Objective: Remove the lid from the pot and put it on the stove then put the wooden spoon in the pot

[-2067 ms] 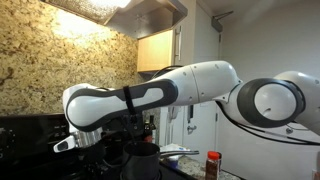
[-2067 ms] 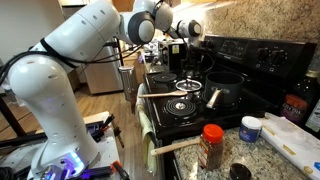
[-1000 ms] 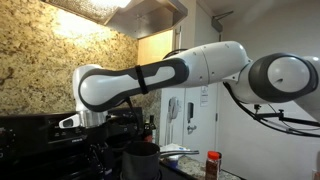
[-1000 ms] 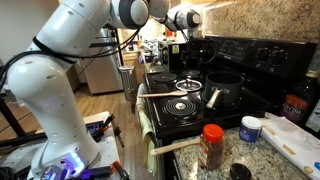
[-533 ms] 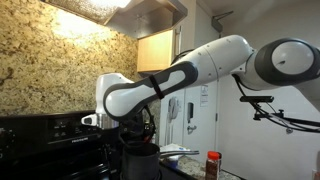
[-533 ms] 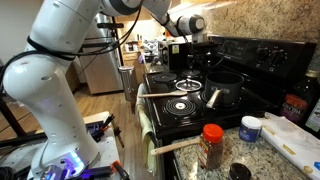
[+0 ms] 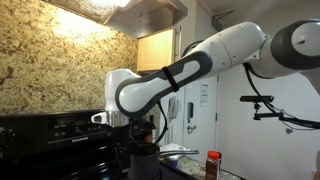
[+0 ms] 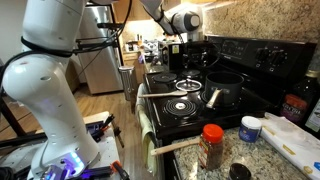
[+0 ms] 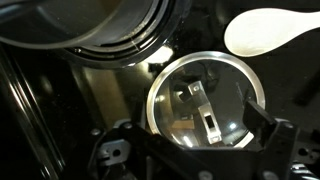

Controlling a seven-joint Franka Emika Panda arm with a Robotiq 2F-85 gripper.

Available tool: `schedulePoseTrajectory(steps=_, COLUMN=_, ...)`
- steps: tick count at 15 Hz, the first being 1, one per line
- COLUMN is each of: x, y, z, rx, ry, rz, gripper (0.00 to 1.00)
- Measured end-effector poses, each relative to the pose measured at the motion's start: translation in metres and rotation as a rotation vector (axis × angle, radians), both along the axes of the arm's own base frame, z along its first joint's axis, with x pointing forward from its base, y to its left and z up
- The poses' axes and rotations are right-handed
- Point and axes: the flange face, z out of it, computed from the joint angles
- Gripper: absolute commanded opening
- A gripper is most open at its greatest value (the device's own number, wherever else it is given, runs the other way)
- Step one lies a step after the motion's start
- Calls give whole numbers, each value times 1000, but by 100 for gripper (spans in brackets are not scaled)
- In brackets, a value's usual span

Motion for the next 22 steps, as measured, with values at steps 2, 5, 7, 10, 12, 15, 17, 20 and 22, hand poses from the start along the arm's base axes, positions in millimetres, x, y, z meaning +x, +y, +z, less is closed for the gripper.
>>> schedulePoseTrajectory(steps=2, x=0, y=-1, z=-3, rx=-1, ry=4, rz=-1, gripper=100)
schedulePoseTrajectory(steps=5, x=0, y=-1, z=-4, rx=-1, ry=6, rz=-6, gripper=100)
schedulePoseTrajectory(steps=7, x=-2, y=1, z=-7, rx=-3, ry=6, rz=-64, gripper=100)
schedulePoseTrajectory(steps=10, x=-17, y=4, z=-19, rx=-8, ry=8, rz=-212, gripper=100)
schedulePoseTrajectory(steps=12, x=-34, y=4, z=-30, rx=-4, ry=-6, rz=-312, gripper=100)
schedulePoseTrajectory(steps=15, x=-65, y=3, z=-38, rx=20, ry=-54, rz=-436, gripper=100)
schedulePoseTrajectory(steps=17, x=-87, y=1, z=-37, rx=50, ry=-104, rz=-518, gripper=100)
schedulePoseTrajectory(steps=20, x=-124, y=-5, z=-33, rx=94, ry=-166, rz=-635, gripper=100)
schedulePoseTrajectory(steps=22, x=-155, y=-10, z=-35, rx=107, ry=-190, rz=-704, gripper=100)
